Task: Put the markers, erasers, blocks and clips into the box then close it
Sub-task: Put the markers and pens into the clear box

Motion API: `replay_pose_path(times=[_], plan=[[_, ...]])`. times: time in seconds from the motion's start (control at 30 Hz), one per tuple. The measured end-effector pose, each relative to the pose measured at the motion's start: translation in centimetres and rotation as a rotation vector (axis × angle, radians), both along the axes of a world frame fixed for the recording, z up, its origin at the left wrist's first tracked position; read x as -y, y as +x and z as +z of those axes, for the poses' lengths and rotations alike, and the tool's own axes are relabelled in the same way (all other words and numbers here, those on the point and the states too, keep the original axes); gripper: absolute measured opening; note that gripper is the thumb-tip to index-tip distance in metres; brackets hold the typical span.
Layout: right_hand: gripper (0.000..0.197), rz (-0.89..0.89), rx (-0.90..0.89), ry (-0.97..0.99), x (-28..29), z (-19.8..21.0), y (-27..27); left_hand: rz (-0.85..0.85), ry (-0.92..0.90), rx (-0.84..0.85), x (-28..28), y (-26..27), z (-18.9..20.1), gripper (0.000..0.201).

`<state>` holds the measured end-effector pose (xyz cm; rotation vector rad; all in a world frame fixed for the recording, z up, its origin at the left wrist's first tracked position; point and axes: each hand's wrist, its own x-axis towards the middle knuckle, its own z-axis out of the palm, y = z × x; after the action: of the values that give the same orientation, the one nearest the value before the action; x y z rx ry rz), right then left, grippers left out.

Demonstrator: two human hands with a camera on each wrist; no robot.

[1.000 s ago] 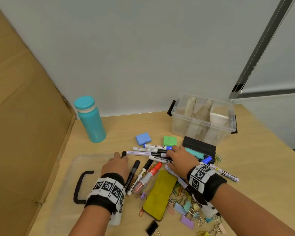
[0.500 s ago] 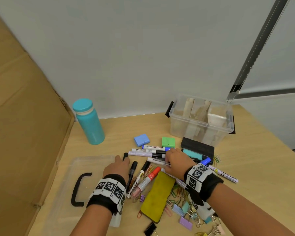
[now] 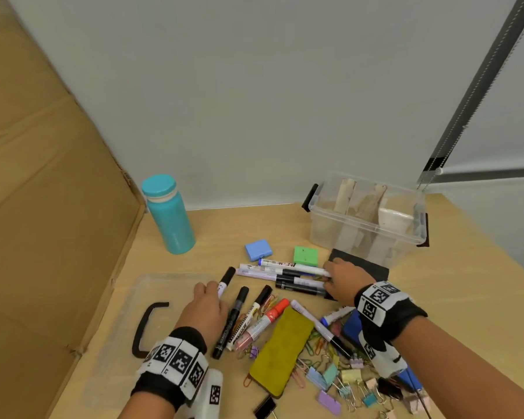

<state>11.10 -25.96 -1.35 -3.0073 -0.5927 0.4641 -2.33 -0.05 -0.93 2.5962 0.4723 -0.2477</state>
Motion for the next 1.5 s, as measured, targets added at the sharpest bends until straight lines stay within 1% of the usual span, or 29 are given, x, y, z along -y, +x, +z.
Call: replay_pose_path(times=[0.1,0.27,0.33,0.4,0.5,0.57,0.67,0.77,0.87,0.93,1.0,1.07,1.13,1.2,1.27,1.33,1.43,1.47,1.5], plan=[[0.036,0.012,-0.04,-0.05,-0.3,-0.4,-0.1,-0.036,0.009,-0.087,0.4,-0.5,-0.7,0.03],[0.04,0.038,-0.018,-0.051,-0.5,-0.3,-0.3,-0.057,0.052,-0.149,0.5,-0.7,-1.2,0.038],[0.035,0.035,0.01,0.001,-0.3,0.1,-0.5,-0.055,0.076,-0.157,0.6,-0.7,-1.3,0.039],[0.026,0.019,0.024,0.069,-0.2,0.8,-0.8,-0.05,0.087,-0.165,0.7,-0.5,-1.4,0.038],[0.02,0.0,-0.03,0.193,0.1,2.5,-0.9,-0.048,0.095,-0.191,0.7,-0.3,-1.3,0.036],[0.02,0.057,-0.02,0.275,0.5,4.1,-0.8,-0.028,0.106,-0.192,0.8,-0.1,-1.0,0.035],[0.022,0.188,0.098,0.353,1.7,7.4,-0.2,0.004,0.108,-0.135,1.1,0.1,-0.1,0.027],[0.023,0.282,0.248,0.365,3.2,10.5,1.5,0.015,0.108,-0.041,1.7,0.5,1.1,0.018],[0.022,0.34,0.409,0.262,5.0,12.3,4.7,0.019,0.086,0.041,3.0,0.9,2.2,0.016],[0.026,0.367,0.47,0.113,6.0,12.8,7.2,0.023,0.081,0.085,4.2,1.1,2.9,0.016],[0.035,0.402,0.466,-0.088,6.7,12.9,9.3,0.026,0.095,0.116,5.3,1.2,3.4,0.016],[0.04,0.429,0.423,-0.236,6.9,12.7,10.5,0.029,0.109,0.131,6.3,1.4,3.7,0.017],[0.042,0.449,0.388,-0.295,6.7,12.3,11.4,0.036,0.101,0.135,7.1,1.5,3.9,0.02],[0.043,0.459,0.348,-0.299,6.4,11.8,12.1,0.038,0.089,0.134,7.6,1.6,3.9,0.023],[0.042,0.442,0.33,-0.254,6.3,11.3,12.7,0.035,0.086,0.137,8.1,1.5,3.9,0.026],[0.041,0.397,0.347,-0.146,6.5,11.0,13.2,0.032,0.089,0.151,8.3,1.4,3.8,0.026],[0.022,0.347,0.388,0.105,7.1,11.0,13.1,0.02,0.091,0.158,8.7,1.1,3.6,0.026],[0.02,0.344,0.379,0.203,7.4,11.1,12.9,0.016,0.097,0.151,8.8,1.1,3.7,0.027],[0.022,0.352,0.359,0.292,7.7,11.2,12.6,0.014,0.1,0.143,8.9,1.1,3.7,0.027]])
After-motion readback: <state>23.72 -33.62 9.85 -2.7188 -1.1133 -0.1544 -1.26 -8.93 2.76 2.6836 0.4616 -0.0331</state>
